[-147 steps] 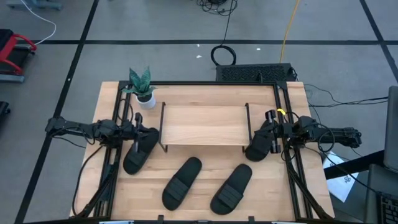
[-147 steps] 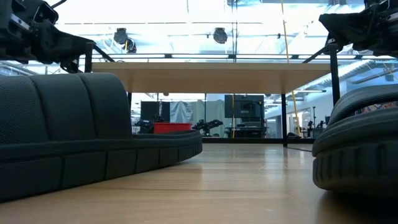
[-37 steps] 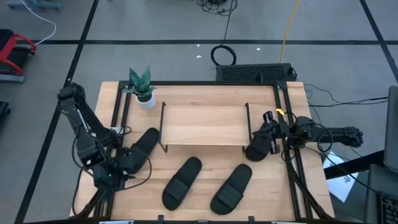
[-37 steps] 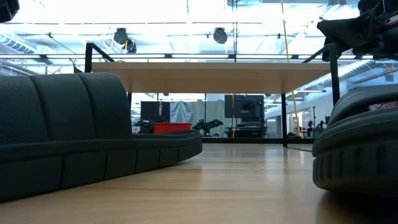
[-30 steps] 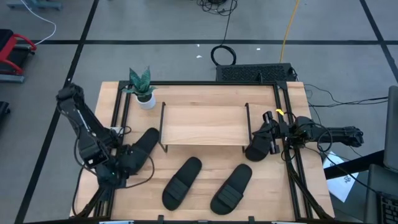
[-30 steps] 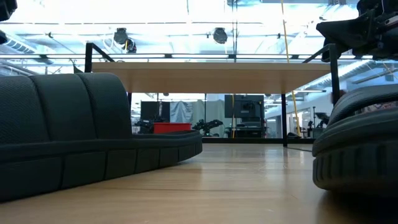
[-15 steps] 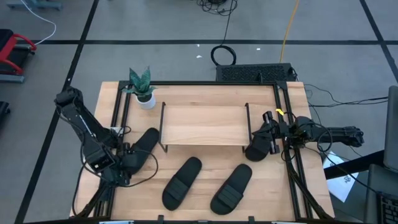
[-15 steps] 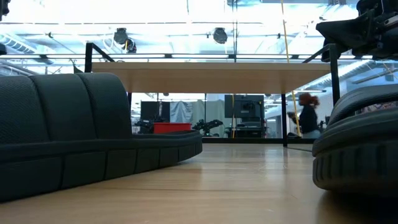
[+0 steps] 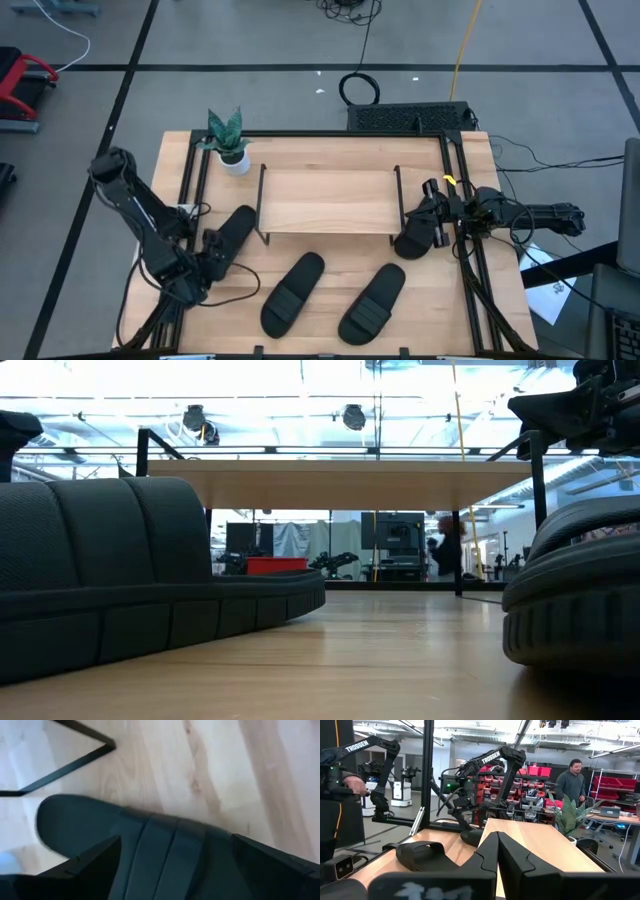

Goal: Pick and place slides into the shelf
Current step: Put the black slipper on the shelf

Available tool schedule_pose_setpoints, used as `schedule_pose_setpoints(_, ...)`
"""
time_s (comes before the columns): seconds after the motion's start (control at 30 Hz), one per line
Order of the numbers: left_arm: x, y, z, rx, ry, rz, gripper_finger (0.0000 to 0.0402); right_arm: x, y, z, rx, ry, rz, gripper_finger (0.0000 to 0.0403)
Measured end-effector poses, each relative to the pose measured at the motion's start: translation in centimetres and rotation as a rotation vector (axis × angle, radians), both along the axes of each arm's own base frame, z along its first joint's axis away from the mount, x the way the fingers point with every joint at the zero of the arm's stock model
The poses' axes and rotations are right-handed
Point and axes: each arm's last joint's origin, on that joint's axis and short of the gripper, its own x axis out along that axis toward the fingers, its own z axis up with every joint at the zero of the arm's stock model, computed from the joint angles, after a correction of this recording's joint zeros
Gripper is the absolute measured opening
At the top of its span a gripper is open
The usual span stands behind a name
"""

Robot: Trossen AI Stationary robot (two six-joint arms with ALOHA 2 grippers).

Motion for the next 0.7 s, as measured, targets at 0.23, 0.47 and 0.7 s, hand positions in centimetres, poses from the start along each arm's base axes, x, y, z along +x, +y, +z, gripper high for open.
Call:
schedule_pose_setpoints(0.23,-0.2,0.1,1.0,0.074,0.046,0.030,0.0375,0.0,0.0,0.0,0.000,0.000,0.000,0.0000)
schedule_pose_setpoints(0.47,-0.6,0.3,0.8,0.092,0.106,0.075,0.0381,0.0,0.0,0.0,0.036,0.005,0.006,0.0000)
schedule_pose_setpoints(0.7,-0.5,-0.2,-0.5,0.185,0.156,0.128,0.0381,0.0,0.0,0.0,0.048,0.007,0.008,0.0000)
